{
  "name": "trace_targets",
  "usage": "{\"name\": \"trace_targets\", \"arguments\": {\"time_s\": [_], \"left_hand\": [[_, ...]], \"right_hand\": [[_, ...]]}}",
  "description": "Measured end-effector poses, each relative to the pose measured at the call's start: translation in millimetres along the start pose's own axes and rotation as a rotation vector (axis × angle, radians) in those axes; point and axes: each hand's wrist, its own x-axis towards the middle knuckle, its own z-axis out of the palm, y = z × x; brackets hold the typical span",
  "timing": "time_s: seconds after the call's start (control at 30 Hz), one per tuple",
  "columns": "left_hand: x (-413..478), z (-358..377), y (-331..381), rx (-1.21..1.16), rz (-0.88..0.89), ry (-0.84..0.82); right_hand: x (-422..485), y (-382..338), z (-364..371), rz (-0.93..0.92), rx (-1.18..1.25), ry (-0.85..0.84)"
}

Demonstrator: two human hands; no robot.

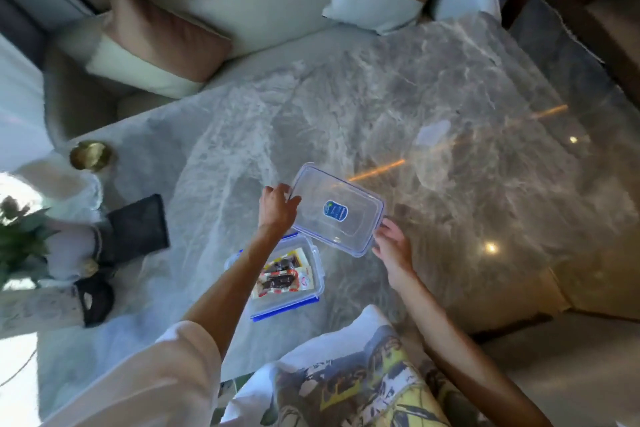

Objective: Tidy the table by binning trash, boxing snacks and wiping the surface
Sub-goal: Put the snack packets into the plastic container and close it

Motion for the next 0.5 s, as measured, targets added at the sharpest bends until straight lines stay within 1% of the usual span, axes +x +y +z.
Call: {"name": "trace_targets", "arguments": {"time_s": [0.03,0.13,0.27,0.37,0.43,0.5], "left_hand": [[-4.5,-12.3,-12.5,-0.036,-0.043,0.020],[-28.8,-40.1,-57.9,-0.122,-0.185,0.069],[-79.6,-47.5,-121.6,-0.156,-0.298,0.074],[-111.0,-36.7,-151.2,-0.158,-0.362,0.061],[-123.8,-27.6,-159.2,-0.162,-0.384,0.031],[-130.8,-22.1,-160.3,-0.172,-0.381,0.022]], "right_hand": [[1.5,-7.8,10.5,-0.043,-0.025,-0.034],[-1.6,-17.5,43.3,-0.176,-0.213,-0.149],[-22.5,3.3,75.7,-0.240,-0.453,-0.276],[-37.4,29.4,84.1,-0.242,-0.588,-0.295],[-45.8,43.9,84.2,-0.290,-0.673,-0.257],[-51.3,52.6,85.6,-0.331,-0.707,-0.232]]}}
